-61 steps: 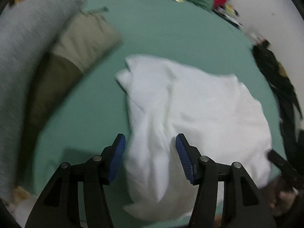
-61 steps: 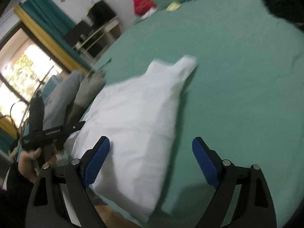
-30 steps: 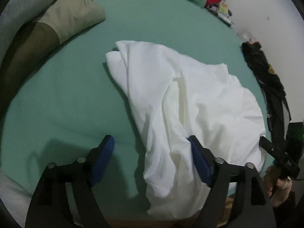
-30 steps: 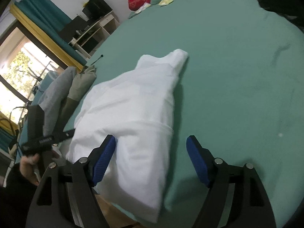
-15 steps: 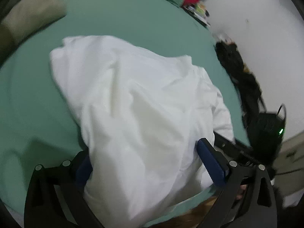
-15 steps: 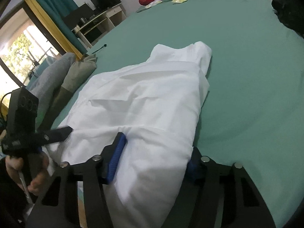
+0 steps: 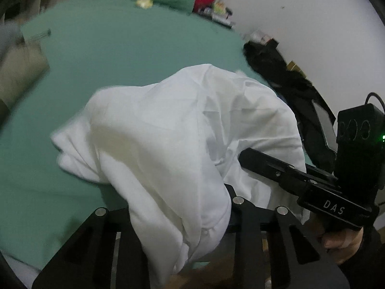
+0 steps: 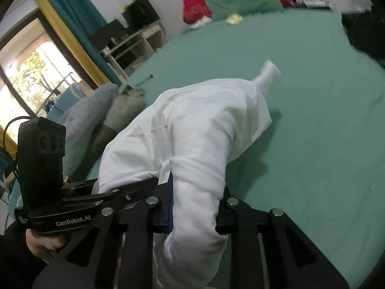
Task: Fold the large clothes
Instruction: 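Lift the folded jacket with both tools and carry it onto the grey clothing pile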
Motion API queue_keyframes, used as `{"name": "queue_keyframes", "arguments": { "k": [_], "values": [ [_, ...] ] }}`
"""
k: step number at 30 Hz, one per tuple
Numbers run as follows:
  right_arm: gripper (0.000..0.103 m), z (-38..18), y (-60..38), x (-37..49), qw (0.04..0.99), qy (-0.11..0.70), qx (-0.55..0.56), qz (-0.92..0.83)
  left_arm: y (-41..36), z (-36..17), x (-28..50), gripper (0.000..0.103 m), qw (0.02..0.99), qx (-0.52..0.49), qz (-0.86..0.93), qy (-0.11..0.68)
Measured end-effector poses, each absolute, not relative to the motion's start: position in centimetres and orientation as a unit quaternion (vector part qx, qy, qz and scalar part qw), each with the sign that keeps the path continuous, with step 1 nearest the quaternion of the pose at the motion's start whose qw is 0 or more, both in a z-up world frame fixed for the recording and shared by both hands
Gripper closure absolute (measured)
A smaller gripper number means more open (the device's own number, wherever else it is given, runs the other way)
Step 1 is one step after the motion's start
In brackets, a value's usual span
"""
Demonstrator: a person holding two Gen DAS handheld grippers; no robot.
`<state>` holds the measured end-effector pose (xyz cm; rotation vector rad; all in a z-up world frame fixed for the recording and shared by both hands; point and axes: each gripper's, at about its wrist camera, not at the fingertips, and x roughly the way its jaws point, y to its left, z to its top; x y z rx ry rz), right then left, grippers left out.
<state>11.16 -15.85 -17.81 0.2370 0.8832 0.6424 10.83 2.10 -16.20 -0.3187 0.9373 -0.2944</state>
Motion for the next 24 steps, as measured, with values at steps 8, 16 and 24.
{"name": "queue_keyframes", "arguments": {
  "k": [8,16,24],
  "values": [
    [0.081,-9.5,-8.6,10.2,0.87,0.332,0.094,0.354,9.5,-7.3,8.2,0.072,0.913,-0.14,-0.113,0.366],
    [0.081,-0.6,5.0,12.1,0.852,0.237,0.092,0.458,22.4,4.7,5.3,0.072,0.953,-0.086,-0.026,0.291],
    [0.08,0.9,15.9,14.5,0.801,0.225,0.166,0.529,31.8,9.4,5.0,0.067,0.944,-0.034,0.043,0.326]
  ]
}}
